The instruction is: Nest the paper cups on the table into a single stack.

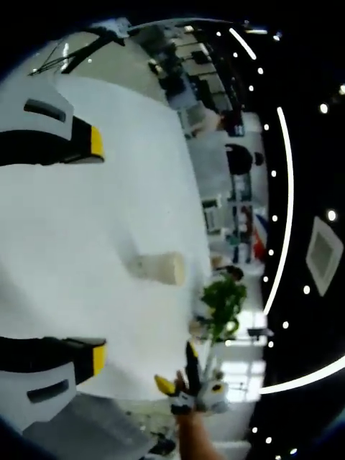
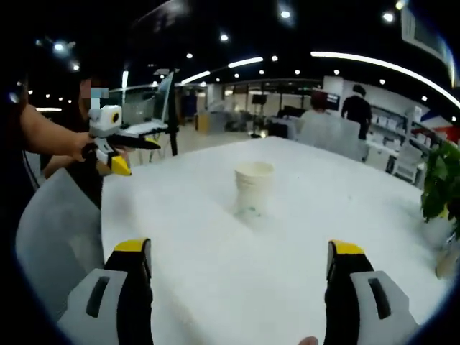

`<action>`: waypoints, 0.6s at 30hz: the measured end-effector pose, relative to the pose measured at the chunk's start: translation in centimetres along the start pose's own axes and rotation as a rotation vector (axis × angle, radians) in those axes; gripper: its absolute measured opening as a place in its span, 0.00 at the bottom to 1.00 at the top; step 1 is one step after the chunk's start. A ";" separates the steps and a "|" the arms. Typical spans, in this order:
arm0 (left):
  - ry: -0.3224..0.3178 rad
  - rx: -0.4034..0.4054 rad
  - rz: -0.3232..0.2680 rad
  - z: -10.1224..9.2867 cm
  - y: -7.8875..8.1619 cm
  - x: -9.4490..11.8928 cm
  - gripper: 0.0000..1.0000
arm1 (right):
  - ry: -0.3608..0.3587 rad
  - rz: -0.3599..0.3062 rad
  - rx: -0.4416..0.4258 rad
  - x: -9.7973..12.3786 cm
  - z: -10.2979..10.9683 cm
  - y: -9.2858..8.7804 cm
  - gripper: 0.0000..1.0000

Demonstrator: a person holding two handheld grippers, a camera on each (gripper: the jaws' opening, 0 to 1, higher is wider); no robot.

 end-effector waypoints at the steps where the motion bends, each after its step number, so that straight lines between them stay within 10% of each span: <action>1: -0.001 -0.013 0.000 -0.2 -0.1 0.3 0.99 | -0.002 -0.001 -0.004 0.3 0.2 -0.2 1.00; 18: 0.035 0.022 -0.046 -1.5 -1.7 2.7 0.99 | -0.034 -0.030 -0.045 3.6 1.9 -2.4 1.00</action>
Point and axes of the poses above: the point that each gripper's makers call its tool centre point, and the gripper's own axes: x roughly backward along the fingers, z roughly to its left, y roughly out of its top, the point moved 8 cm from there along x, roughly backward along the fingers, and after that the axes turned 2 degrees about -y, right-handed, at the moved point
